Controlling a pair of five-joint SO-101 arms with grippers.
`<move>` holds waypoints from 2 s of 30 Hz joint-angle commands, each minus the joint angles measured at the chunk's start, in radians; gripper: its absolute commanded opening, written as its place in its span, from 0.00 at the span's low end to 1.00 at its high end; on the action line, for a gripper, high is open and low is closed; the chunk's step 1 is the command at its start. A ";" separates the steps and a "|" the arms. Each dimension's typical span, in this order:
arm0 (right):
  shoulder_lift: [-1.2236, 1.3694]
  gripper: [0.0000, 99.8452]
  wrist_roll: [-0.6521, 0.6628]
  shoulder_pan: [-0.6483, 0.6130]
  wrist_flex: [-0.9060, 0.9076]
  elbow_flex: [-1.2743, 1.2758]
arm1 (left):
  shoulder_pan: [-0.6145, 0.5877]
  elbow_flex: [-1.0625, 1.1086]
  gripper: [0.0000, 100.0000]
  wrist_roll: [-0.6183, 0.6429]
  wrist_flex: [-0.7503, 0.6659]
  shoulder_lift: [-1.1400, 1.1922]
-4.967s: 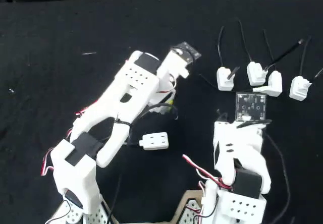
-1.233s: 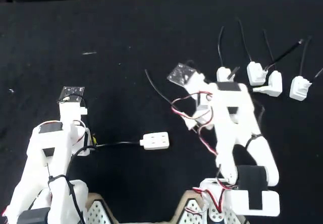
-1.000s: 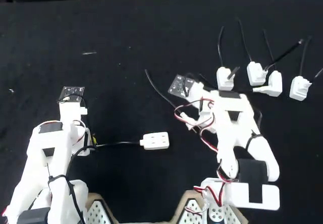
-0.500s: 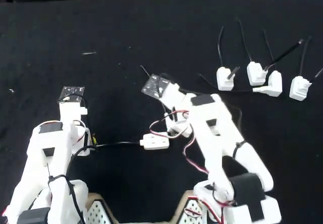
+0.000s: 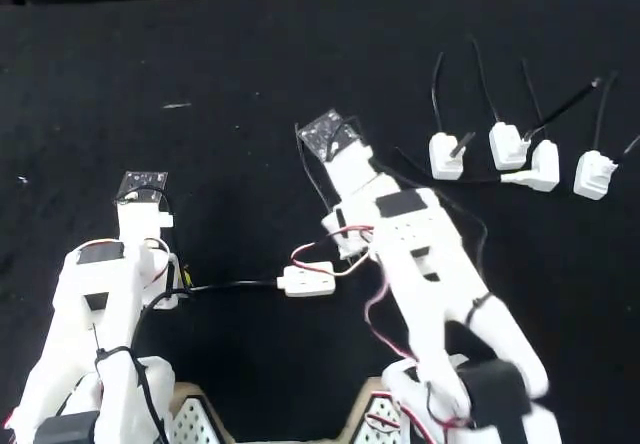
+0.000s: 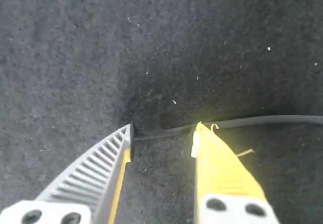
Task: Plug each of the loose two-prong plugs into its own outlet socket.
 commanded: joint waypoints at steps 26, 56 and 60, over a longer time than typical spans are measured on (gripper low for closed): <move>0.191 0.01 -0.402 0.331 0.292 -0.334 | 0.005 0.008 0.20 0.011 -0.034 0.011; 0.234 0.08 0.936 0.325 0.316 -0.248 | 0.005 0.008 0.20 0.011 -0.031 0.011; 0.234 0.10 0.862 0.239 0.276 -0.209 | 0.005 0.008 0.20 0.011 -0.031 0.011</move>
